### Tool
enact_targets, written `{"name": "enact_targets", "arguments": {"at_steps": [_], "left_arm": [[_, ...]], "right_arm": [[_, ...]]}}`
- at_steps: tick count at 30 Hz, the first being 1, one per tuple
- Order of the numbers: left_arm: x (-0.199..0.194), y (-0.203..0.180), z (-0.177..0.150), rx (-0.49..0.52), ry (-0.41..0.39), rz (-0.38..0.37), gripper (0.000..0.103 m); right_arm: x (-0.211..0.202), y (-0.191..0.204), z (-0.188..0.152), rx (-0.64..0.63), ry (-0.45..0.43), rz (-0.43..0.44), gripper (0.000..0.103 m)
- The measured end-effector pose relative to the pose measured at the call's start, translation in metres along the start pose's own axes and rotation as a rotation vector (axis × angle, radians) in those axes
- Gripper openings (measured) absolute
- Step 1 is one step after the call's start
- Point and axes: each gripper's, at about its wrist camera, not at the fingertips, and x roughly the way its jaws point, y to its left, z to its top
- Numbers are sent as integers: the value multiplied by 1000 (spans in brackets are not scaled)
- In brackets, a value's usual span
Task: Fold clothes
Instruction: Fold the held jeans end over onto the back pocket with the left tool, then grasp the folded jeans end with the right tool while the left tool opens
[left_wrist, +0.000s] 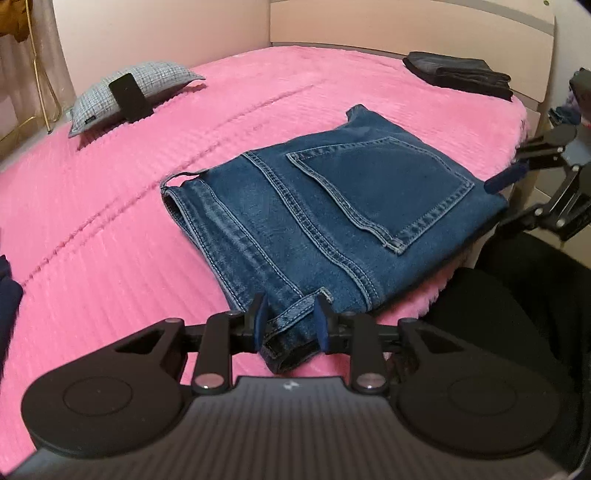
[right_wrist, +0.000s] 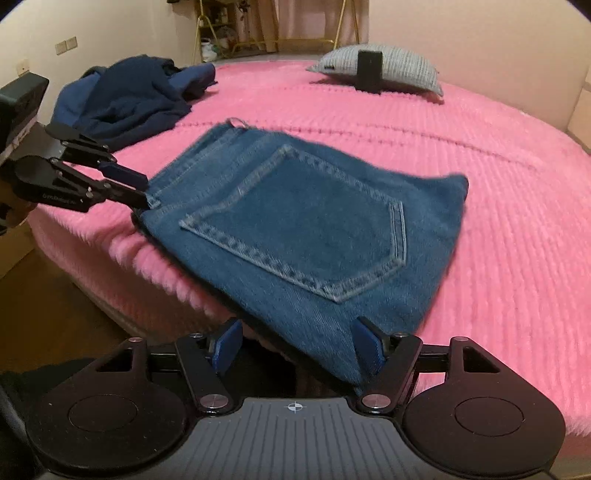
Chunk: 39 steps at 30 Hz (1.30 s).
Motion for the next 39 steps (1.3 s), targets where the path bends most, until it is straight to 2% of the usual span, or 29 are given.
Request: {"name": "enact_targets", "arguments": {"at_steps": [4, 8, 11, 19, 23, 27, 30, 39], "left_arm": [[-9, -6, 3, 29, -7, 21, 24], [-4, -9, 0, 30, 6, 18, 25], [4, -10, -2, 23, 14, 17, 27], [7, -13, 1, 20, 27, 30, 27], [8, -16, 1, 20, 29, 42, 27], [8, -15, 1, 18, 29, 44, 27], [8, -16, 1, 19, 30, 45, 27], [8, -17, 1, 22, 31, 47, 27]], "right_arm": [[-8, 4, 7, -13, -34, -6, 69], [9, 2, 11, 9, 23, -33, 70], [23, 1, 13, 24, 71, -56, 83], [10, 8, 18, -7, 41, -59, 83], [8, 19, 15, -97, 47, -74, 83], [13, 39, 8, -271, 73, -103, 83], [19, 47, 4, -354, 90, -123, 83], [37, 59, -11, -581, 138, -224, 83]]}}
